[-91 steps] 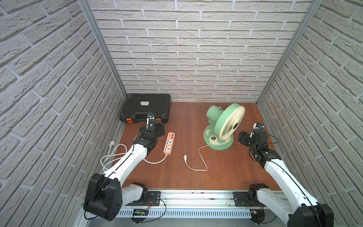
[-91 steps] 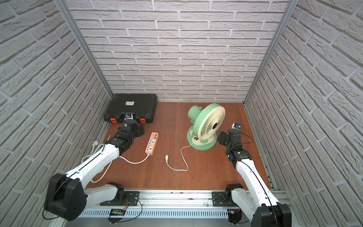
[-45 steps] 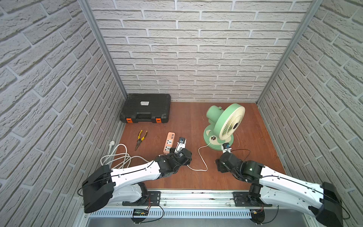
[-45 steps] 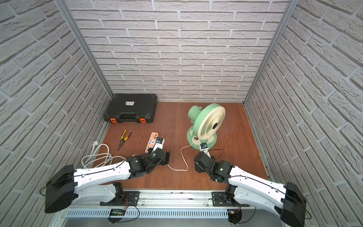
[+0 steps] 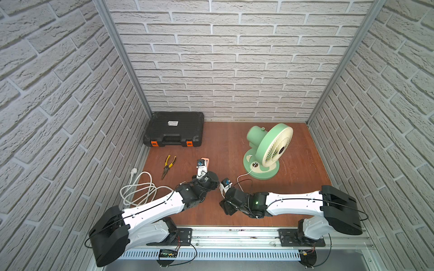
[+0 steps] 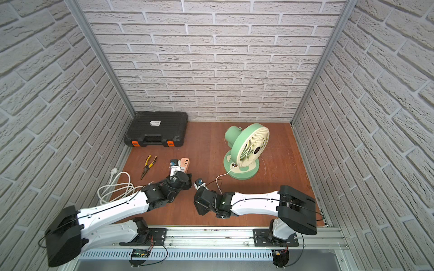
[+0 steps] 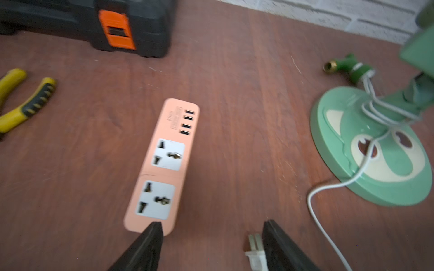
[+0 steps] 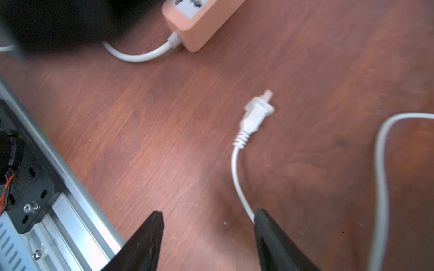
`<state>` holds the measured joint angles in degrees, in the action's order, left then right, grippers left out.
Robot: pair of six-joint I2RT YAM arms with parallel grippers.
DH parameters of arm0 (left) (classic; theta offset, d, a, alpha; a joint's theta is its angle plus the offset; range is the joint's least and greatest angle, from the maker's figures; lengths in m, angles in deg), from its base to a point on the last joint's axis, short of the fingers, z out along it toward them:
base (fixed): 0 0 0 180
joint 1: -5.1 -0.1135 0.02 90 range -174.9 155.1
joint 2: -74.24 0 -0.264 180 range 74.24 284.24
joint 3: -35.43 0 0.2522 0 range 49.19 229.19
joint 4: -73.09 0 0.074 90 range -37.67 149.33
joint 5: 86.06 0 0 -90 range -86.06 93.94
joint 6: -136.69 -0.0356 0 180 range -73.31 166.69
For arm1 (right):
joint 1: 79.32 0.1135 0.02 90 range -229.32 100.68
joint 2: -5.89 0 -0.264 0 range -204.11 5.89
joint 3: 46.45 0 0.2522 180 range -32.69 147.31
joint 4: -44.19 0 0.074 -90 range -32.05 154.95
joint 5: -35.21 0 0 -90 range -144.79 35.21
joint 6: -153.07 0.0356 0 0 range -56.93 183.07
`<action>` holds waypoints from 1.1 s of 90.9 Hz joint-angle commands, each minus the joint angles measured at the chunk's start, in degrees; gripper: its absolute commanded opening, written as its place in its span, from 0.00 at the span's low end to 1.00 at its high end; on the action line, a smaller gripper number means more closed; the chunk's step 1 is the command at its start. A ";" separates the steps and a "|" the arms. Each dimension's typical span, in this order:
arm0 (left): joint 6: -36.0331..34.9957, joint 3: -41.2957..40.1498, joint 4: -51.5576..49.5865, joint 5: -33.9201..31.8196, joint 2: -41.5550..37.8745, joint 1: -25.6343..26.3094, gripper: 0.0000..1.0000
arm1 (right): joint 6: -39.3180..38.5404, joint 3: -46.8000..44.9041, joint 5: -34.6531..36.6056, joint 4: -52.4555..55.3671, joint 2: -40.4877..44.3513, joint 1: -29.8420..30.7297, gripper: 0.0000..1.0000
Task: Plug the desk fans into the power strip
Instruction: Pick up the plug from the center of the board.
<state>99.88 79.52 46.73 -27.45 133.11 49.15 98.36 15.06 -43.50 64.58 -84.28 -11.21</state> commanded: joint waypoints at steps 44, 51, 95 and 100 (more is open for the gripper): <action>-2.90 -7.91 -6.69 9.59 -22.41 -11.10 0.75 | -7.06 3.19 -9.69 4.69 -3.98 -4.81 0.66; -3.12 -7.79 -5.72 10.96 -22.11 -11.21 0.75 | -7.18 4.17 -10.20 5.64 -5.69 -4.84 0.65; -4.58 -7.05 -1.31 15.08 -17.83 -11.50 0.75 | -6.20 6.35 -10.32 7.00 -10.07 -5.71 0.44; -4.71 -6.95 -0.84 15.74 -17.83 -11.47 0.75 | -6.33 6.57 -10.47 7.21 -10.36 -5.80 0.38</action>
<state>96.32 72.48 42.51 -13.07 115.28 38.14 92.18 20.26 -53.57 70.42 -93.35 -16.67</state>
